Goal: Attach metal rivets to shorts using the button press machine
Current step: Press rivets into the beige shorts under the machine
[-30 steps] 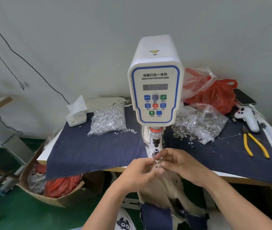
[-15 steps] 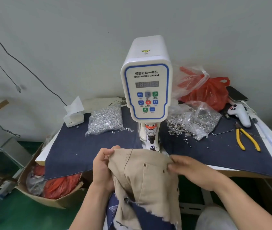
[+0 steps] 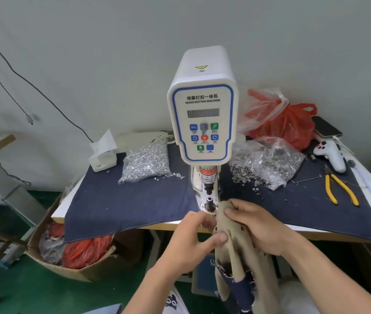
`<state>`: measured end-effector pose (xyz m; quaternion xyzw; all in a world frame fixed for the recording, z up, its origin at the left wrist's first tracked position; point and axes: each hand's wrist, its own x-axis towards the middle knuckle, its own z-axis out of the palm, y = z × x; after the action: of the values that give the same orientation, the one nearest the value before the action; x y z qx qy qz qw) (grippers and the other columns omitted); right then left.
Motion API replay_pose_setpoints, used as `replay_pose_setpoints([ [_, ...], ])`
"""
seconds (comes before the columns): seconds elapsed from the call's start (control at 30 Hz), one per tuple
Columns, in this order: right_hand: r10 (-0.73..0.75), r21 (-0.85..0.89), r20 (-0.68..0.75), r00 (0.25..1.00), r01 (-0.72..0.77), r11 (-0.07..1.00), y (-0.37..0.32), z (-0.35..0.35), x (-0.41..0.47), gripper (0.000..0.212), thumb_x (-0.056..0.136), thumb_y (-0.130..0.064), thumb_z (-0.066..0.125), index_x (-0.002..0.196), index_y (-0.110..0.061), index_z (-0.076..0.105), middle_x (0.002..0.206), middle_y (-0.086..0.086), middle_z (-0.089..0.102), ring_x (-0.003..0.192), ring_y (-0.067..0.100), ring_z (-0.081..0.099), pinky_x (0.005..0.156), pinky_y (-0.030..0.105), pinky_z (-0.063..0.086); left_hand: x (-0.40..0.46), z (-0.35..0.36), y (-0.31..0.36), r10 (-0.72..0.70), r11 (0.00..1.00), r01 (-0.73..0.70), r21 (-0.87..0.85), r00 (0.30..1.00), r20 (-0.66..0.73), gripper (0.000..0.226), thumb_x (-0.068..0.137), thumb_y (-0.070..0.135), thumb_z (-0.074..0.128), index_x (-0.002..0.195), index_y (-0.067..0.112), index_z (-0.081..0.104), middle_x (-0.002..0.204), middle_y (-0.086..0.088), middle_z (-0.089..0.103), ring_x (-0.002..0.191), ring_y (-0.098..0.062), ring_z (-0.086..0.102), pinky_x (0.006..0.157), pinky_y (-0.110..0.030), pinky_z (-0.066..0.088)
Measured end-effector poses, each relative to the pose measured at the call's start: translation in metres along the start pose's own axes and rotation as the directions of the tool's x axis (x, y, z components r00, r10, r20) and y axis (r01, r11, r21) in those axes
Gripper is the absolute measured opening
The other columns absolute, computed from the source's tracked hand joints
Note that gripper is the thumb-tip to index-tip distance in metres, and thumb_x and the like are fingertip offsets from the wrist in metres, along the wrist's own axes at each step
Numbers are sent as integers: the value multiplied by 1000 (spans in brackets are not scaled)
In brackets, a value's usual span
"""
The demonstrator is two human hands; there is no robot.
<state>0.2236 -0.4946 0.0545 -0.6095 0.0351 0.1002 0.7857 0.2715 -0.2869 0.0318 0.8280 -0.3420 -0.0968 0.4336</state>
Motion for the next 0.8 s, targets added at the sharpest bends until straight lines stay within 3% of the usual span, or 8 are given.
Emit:
replay_pose_setpoints([
  [0.13,-41,-303,-59,997,22,953,-3,-12,-3,20,104,-19,56,104,-1,63,99,22,68,90,23,62,85,39,47,1,-6,-8,-3,997,12,-71,993,118,44,90,62,70,83,18,63,87,11,59,94,-8,51,84,-26,42],
  [0.2,-85,-572,-109,990,8,820,-6,-18,-3,7,103,-28,59,103,-23,65,99,-3,70,90,11,64,78,21,47,1,-12,-5,19,985,0,-175,994,106,39,94,59,68,81,22,64,97,2,64,106,-14,56,96,-32,46],
  [0.3,-263,-760,-113,958,87,643,-11,-22,-2,8,99,-34,64,105,-40,63,109,-8,61,103,15,59,85,19,44,4,-18,11,-4,917,17,-398,999,34,32,95,59,67,80,30,66,104,-3,68,104,-18,63,96,-39,46],
  [0.37,-321,-743,56,945,254,619,-17,-18,-5,7,97,-44,63,102,-44,68,109,-13,61,107,11,56,90,22,43,8,-21,20,7,911,-2,-412,1000,10,31,96,56,66,79,30,63,86,4,64,82,-16,54,78,-35,43],
  [0.47,-220,-687,205,954,300,662,-21,-9,-8,10,89,-52,72,96,-49,66,108,-12,58,107,9,54,86,18,40,15,-23,27,31,926,-15,-377,999,37,26,97,49,64,75,34,62,76,19,61,72,-4,51,70,-19,40],
  [0.57,-234,-707,215,948,316,633,-21,-10,-6,21,87,-39,79,82,-39,59,102,-9,56,102,11,50,85,20,38,15,-27,19,46,961,-25,-275,997,70,26,96,53,64,74,38,62,77,17,59,73,-1,52,71,-15,40],
  [0.73,-178,-620,228,957,284,731,-19,-11,-5,25,89,-34,70,74,-32,49,85,-4,64,78,6,49,76,25,41,12,-34,-9,-101,994,88,57,955,278,61,86,84,56,77,25,69,73,-5,52,75,-13,46,69,-32,36],
  [0.8,-113,-601,205,972,217,769,-8,-13,-1,25,93,-30,66,75,-31,49,75,-12,58,70,5,46,68,23,39,9,-34,-16,-122,988,94,121,960,253,54,86,85,55,79,34,73,83,3,58,86,-8,52,77,-27,41],
])
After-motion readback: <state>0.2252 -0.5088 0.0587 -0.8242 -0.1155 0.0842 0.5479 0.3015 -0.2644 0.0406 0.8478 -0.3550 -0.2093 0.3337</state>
